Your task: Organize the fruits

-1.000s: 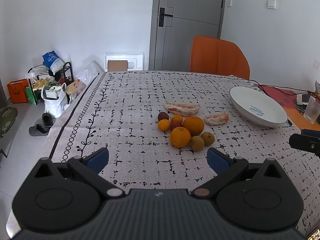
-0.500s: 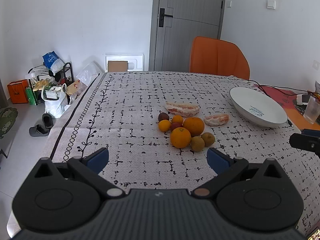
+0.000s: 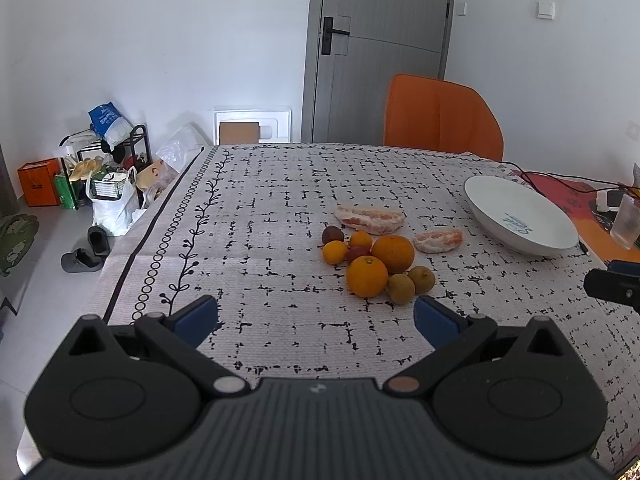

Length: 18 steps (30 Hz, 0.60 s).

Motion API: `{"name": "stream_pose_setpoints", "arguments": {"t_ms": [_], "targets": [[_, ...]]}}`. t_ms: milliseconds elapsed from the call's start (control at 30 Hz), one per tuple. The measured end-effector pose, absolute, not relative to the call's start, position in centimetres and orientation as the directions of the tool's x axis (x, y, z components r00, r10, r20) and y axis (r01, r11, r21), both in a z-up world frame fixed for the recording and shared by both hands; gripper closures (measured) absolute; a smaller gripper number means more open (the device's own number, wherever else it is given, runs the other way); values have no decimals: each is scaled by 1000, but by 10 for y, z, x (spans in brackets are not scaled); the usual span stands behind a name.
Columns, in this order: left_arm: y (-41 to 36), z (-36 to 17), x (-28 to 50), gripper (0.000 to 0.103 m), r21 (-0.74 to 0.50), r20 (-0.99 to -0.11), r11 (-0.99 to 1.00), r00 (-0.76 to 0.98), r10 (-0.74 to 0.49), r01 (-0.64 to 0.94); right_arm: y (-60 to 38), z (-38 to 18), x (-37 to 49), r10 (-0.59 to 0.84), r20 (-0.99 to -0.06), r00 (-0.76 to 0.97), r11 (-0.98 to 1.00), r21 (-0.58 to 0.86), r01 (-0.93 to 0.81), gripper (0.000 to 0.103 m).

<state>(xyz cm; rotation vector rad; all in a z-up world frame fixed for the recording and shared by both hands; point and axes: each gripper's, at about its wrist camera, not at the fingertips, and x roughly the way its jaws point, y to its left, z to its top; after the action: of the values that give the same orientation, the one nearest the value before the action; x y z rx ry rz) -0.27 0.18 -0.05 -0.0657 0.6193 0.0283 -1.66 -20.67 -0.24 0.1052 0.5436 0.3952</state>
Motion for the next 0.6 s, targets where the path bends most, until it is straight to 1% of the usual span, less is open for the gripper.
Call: {"name": "stream_pose_setpoints", "arguments": {"t_ms": [367, 600], "targets": [[3, -3, -1, 0, -53, -581, 998, 814, 0, -38, -203, -6, -14, 392, -492, 777, 920, 194, -341, 0], [-1, -5, 3, 0, -50, -568, 999, 823, -15, -17, -201, -6, -9, 399, -473, 785, 917, 195, -348, 0]]}}
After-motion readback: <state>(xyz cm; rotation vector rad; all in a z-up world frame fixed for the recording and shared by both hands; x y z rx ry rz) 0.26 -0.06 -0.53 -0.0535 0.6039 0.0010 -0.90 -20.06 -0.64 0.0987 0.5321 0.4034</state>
